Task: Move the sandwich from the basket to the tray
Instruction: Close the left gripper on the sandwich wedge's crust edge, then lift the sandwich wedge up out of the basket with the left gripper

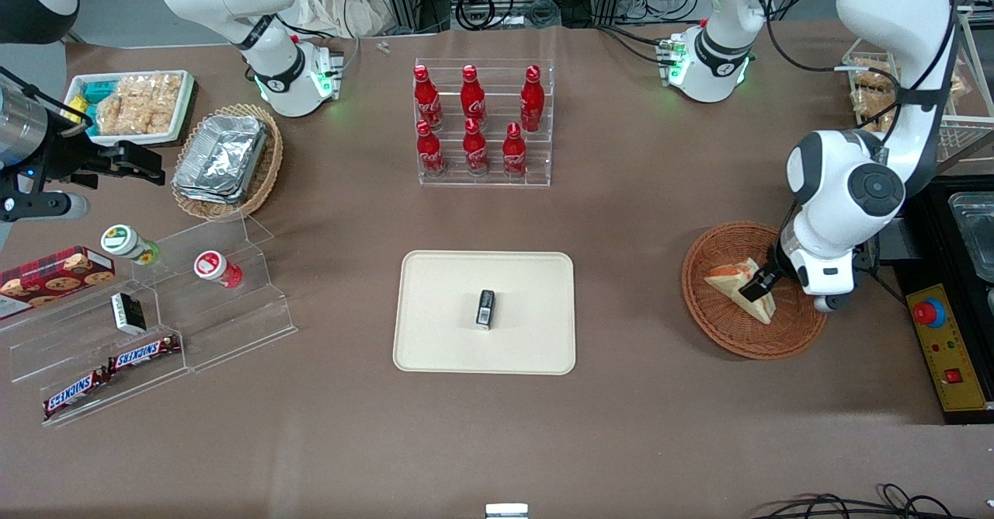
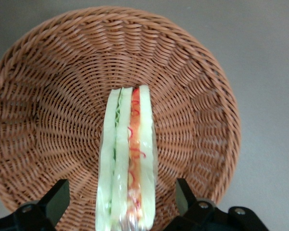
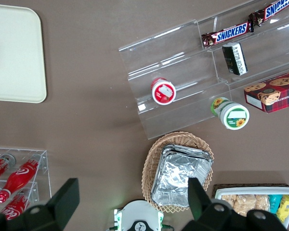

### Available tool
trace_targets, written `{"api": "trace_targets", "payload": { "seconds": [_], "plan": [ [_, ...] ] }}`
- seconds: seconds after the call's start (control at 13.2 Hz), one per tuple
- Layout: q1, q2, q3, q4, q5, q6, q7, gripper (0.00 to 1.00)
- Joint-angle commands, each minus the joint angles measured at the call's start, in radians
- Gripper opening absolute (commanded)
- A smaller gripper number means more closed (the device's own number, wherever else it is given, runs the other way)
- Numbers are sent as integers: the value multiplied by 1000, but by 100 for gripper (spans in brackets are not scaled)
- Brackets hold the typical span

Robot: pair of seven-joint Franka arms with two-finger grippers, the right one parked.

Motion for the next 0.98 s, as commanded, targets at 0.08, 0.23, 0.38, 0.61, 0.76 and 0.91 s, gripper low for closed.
{"api": "trace_targets", "payload": {
  "seconds": [0.08,0.23,0.38,0.61,0.76,0.91],
  "plan": [
    [5,37,-5,-30,5,111,-87,100],
    [5,55,-5,-30,5,125,-99,99],
    [5,57,-5,-30,5,123,-99,73],
    [25,9,-8,-24,3,68,-101,2],
    [27,-30,-8,0,-3,-13,-96,0],
    [19,-64,-8,61,-25,-140,-82,0]
  ]
}}
